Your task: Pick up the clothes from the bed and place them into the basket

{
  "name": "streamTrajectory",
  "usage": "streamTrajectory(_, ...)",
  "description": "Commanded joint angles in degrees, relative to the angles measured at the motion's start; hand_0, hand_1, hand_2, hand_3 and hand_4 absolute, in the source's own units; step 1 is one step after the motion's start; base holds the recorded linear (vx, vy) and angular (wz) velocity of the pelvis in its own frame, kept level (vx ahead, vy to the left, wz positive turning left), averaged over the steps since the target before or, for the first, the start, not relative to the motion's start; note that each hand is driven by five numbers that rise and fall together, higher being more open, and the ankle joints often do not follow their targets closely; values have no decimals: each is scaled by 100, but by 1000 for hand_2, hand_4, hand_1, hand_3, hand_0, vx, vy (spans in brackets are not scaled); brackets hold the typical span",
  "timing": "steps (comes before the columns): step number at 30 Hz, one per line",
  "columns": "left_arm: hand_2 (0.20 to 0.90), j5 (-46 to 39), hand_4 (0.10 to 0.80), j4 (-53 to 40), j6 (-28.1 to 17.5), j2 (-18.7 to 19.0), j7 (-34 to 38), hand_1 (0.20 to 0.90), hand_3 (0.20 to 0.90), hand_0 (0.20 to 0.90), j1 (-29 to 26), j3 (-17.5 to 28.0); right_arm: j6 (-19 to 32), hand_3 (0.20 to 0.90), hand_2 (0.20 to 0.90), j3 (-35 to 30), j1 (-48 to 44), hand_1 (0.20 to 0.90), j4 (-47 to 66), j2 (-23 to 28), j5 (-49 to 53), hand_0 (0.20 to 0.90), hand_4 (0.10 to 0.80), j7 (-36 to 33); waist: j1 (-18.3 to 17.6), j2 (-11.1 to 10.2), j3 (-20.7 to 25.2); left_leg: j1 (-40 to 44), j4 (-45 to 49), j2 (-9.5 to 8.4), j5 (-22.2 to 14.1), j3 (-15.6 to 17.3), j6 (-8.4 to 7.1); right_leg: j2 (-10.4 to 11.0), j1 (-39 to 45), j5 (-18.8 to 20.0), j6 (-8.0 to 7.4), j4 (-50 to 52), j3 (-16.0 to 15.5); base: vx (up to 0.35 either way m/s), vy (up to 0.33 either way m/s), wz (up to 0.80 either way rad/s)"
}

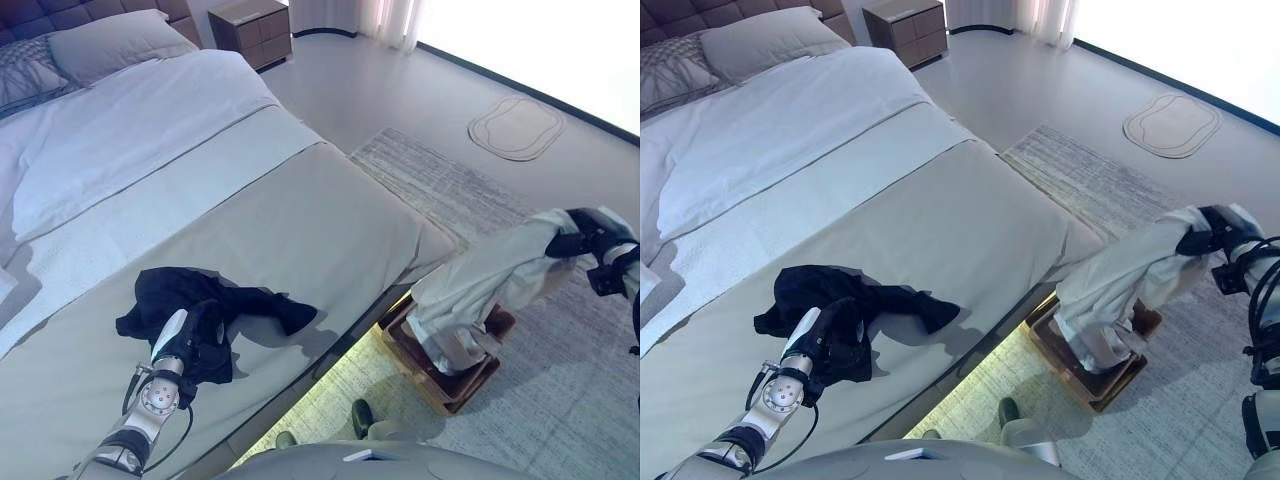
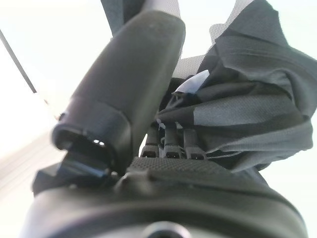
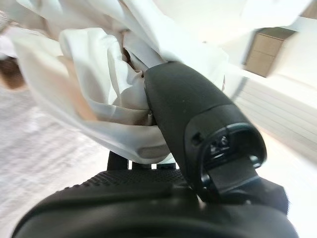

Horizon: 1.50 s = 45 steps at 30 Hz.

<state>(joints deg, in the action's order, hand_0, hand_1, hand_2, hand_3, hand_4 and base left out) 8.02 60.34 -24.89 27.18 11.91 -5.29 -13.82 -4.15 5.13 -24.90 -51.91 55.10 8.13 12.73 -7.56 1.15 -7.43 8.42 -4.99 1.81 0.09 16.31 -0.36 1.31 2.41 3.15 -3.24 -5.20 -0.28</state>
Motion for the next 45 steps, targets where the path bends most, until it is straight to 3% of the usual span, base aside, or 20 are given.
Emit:
streamTrajectory(1,900,55,800,-64,-149,183,195,900,900,900,-469,59,138,200,300,-438,-438,300,-286,215,-155,300,100,-216,149,-165,221,-116,318,83,-437,-499,-240,201,-117,-345,-214,489,-509,19,-26,11)
streamTrajectory(10,900,67,800,-61,-251,206,177,900,900,900,-371,89,-157,200,300,-346,-344,300,-841,0,-659,300,100,-584,249,-95,142,-122,299,50,-429,-566,-225,225,-87,-352,-208,478,-571,10,-14,4)
streamTrajectory(11,900,82,800,-74,-259,198,183,900,900,900,-355,84,-160,302,387,-361,-338,387,-860,-20,-635,387,202,-651,259,-88,136,-118,301,50,-430,-574,-221,221,-81,-352,-207,479,-571,0,0,0)
streamTrajectory(12,900,97,800,-93,-268,188,190,900,900,900,-337,81,-145,447,512,-382,-331,512,-872,-46,-633,512,347,-703,268,-82,129,-115,302,51,-430,-580,-219,220,-77,-354,-207,482,-575,0,0,0)
streamTrajectory(13,900,102,800,-103,-287,195,179,900,900,900,-323,87,-148,900,900,-396,-311,900,-859,-68,-661,900,800,-753,275,-80,123,-115,306,50,-432,-584,-219,221,-73,-355,-207,482,-577,0,0,0)
streamTrajectory(18,900,117,800,-135,-324,185,174,900,900,900,-318,72,-115,900,900,-423,-291,900,-666,-140,-608,900,800,-902,282,-66,96,-113,309,43,-443,-610,-211,217,-65,-369,-204,488,-559,0,0,0)
streamTrajectory(29,900,-3,800,-100,-238,143,195,900,900,900,-316,109,-194,900,900,-532,-303,900,-681,-187,-5,900,800,-559,336,-135,101,-108,344,82,-437,-642,-235,206,-12,-419,-176,507,-608,3,-1,3)
streamTrajectory(35,900,-27,800,-97,-215,95,317,900,900,900,-295,169,81,900,900,-331,-542,900,-675,-131,-54,900,800,-431,461,-192,70,-130,399,102,-418,-728,-272,207,47,-470,-122,536,-720,-1,0,2)
streamTrajectory(45,900,-191,800,-276,-55,60,501,900,900,900,-155,283,458,900,900,184,-1088,900,196,-263,-51,900,800,-916,776,-248,12,-269,547,56,-404,-1041,-319,254,140,-598,-25,635,-965,1,-7,14)
